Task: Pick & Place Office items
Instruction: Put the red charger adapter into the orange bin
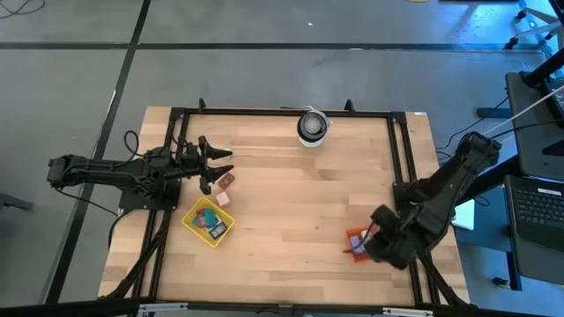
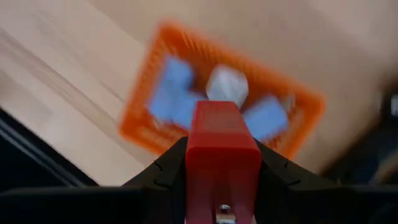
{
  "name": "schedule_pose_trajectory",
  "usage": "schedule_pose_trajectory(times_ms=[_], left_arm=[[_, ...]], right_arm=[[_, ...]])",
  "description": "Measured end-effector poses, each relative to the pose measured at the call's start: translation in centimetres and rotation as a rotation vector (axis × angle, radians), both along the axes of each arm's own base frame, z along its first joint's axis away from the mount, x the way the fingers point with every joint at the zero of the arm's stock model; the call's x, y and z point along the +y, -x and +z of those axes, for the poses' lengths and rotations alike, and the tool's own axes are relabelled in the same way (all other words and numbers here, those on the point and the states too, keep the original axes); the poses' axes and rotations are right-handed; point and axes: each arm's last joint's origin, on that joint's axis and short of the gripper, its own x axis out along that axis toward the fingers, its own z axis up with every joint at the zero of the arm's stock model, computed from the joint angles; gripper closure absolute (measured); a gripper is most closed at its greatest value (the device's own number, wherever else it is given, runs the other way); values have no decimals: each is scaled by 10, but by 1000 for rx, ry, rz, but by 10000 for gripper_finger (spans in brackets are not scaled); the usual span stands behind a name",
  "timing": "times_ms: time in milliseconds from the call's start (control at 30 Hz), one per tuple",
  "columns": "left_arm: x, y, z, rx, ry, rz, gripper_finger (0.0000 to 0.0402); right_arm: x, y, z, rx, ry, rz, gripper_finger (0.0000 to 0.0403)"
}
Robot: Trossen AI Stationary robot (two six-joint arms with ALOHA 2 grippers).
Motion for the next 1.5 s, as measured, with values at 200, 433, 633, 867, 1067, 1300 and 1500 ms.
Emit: schedule_pose_trajectory(times_ms=[200,433,633,867,1067,1300,1500], left_arm=[[0,0,0,4,-14,1,180],[0,0,0,6,-19,2,180],[0,-1,-1,11,-14,0,180],[0,-3,-3,28,0,-2,180],[0,-5,-5,39,3,-3,180],[0,-6,-6,44,27,-5,180],[0,-6,-6,41,27,-5,180]], right_arm=[[17,6,-14,129,-22,-44,281],[19,11,-17,153,5,-103,281],[17,10,-18,119,49,-107,281],[13,14,-38,148,69,-127,281],[10,17,-59,182,20,-124,281],[12,15,-60,163,6,-123,262],[14,12,-50,119,36,-122,188]])
